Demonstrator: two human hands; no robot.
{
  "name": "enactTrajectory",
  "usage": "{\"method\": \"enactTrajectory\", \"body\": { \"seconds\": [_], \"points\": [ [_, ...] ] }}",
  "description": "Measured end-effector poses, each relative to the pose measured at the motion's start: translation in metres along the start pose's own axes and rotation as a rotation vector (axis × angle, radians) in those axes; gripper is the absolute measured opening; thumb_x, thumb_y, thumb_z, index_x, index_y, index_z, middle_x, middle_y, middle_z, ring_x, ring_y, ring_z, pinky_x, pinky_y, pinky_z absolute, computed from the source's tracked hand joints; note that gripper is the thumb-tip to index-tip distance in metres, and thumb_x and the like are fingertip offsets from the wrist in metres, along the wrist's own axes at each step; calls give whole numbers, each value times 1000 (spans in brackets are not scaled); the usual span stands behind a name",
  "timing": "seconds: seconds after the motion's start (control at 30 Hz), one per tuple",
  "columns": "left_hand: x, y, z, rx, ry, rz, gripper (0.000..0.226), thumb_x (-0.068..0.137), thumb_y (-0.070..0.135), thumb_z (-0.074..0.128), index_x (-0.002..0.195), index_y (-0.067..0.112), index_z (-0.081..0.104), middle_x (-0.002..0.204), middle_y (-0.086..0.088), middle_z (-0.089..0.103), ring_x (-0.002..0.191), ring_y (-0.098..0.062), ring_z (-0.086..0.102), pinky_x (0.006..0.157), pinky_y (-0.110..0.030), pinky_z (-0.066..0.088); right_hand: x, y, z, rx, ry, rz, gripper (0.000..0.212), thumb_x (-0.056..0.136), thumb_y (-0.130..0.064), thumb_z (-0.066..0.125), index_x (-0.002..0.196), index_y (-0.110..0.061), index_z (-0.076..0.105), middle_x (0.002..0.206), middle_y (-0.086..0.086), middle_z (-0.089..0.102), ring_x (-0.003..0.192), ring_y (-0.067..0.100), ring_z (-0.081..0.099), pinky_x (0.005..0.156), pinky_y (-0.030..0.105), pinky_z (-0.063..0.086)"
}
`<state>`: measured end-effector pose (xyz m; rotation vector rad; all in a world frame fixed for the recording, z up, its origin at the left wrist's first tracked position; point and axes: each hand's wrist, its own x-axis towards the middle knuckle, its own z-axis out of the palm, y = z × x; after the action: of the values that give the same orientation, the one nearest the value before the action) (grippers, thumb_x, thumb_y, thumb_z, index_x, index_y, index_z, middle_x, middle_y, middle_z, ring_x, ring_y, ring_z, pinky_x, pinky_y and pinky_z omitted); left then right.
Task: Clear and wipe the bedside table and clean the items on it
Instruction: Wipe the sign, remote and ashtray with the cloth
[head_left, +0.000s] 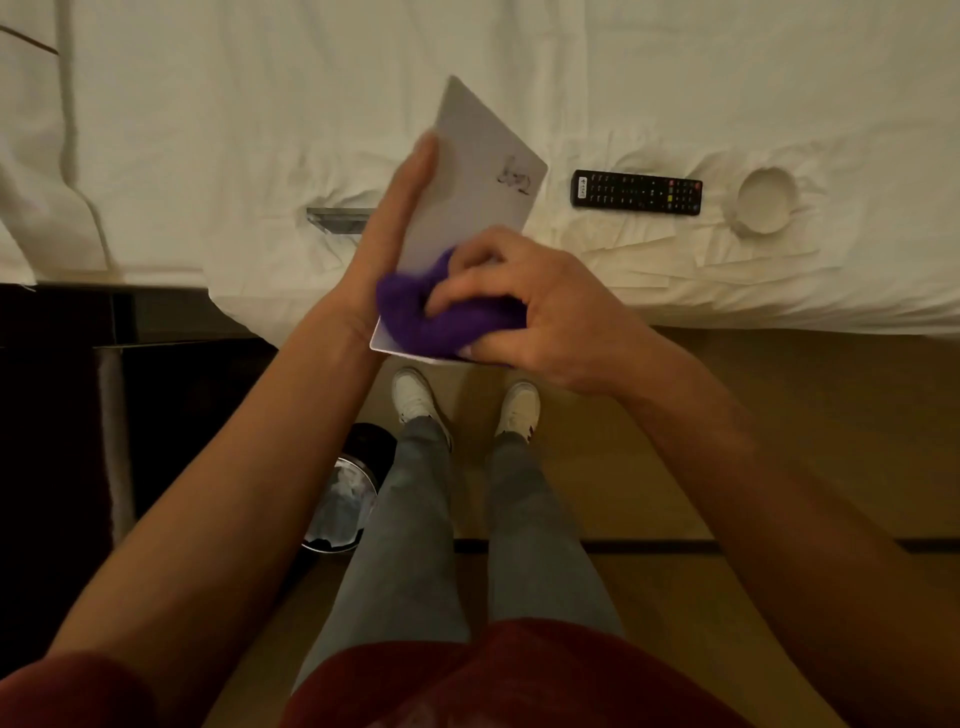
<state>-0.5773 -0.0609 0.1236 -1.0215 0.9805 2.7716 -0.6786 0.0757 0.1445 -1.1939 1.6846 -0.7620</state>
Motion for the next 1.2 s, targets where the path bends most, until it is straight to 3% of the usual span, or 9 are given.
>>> {"method": "enactTrajectory", "body": {
  "seconds": [0.13, 0.33, 0.47, 0.57, 0.7, 0.87, 0.97, 1.07, 1.2],
  "points": [
    [-1, -1, 3, 212, 14, -47, 26, 95, 51, 58, 88, 42, 81, 93, 20, 77, 90, 5, 71, 83, -13, 55, 1, 7, -8, 22, -326, 95, 33, 94, -19, 74, 123, -35, 72, 122, -10, 62, 108, 3, 56, 94, 11, 40],
    [2, -5, -4, 2, 67, -40, 56, 104, 54, 33, 101, 26, 80, 97, 0, 75, 89, -17, 72, 83, -34, 56, 2, 30, -19, -484, -402, 186, 38, 97, -27, 66, 133, -37, 66, 130, -2, 56, 120, 19, 52, 98, 36, 42],
    [6, -3, -20, -226, 58, 2, 69, 98, 66, 34, 130, 16, 69, 126, -14, 64, 121, -42, 60, 110, -61, 41, -12, 55, -29, -488, -136, 382, 39, 93, -31, 64, 131, -35, 66, 109, -3, 56, 102, 22, 59, 82, 36, 45],
    [10, -3, -23, -456, 33, -39, 80, 96, 66, 32, 157, 15, 34, 146, -18, 44, 143, -51, 37, 116, -71, 22, -30, 72, -34, -169, 123, 484, 50, 87, -33, 69, 135, -42, 60, 104, -14, 67, 95, 12, 66, 75, 24, 48],
    [13, -15, -26, -484, 93, -72, 83, 94, 67, 32, 160, 17, 26, 147, -17, 39, 140, -48, 38, 120, -62, 18, -40, 63, -24, 475, 103, 337, 59, 82, -37, 76, 136, -52, 58, 116, -10, 72, 101, 13, 73, 78, 25, 61],
    [15, -22, -30, -528, 164, -93, 80, 95, 61, 34, 159, 14, 30, 152, -20, 42, 143, -48, 39, 118, -61, 26, -35, 57, -14, 512, 80, 297, 50, 83, -54, 76, 131, -48, 64, 126, -18, 70, 110, 6, 70, 84, 21, 58],
    [14, -22, -32, -272, 358, -82, 54, 96, 37, 46, 143, 11, 52, 126, -17, 68, 113, -37, 66, 93, -48, 55, -35, 61, -12, 331, 125, 334, 42, 80, -74, 68, 119, -58, 67, 118, -21, 68, 103, -1, 66, 80, 22, 56],
    [16, -19, -33, 66, 539, -25, 35, 95, 13, 49, 129, 15, 59, 98, -6, 76, 81, -23, 72, 63, -33, 59, -37, 67, -12, 267, 131, 345, 26, 87, -66, 65, 109, -55, 72, 111, -23, 67, 101, -3, 63, 84, 24, 49],
    [10, -20, -33, 606, 568, 177, 50, 102, 17, 53, 151, 24, 46, 144, 0, 54, 125, -15, 57, 99, -31, 49, -46, 72, -19, 371, 90, 324, 11, 89, -53, 69, 95, -47, 77, 101, -16, 72, 92, 6, 70, 79, 26, 53]
  ]
}}
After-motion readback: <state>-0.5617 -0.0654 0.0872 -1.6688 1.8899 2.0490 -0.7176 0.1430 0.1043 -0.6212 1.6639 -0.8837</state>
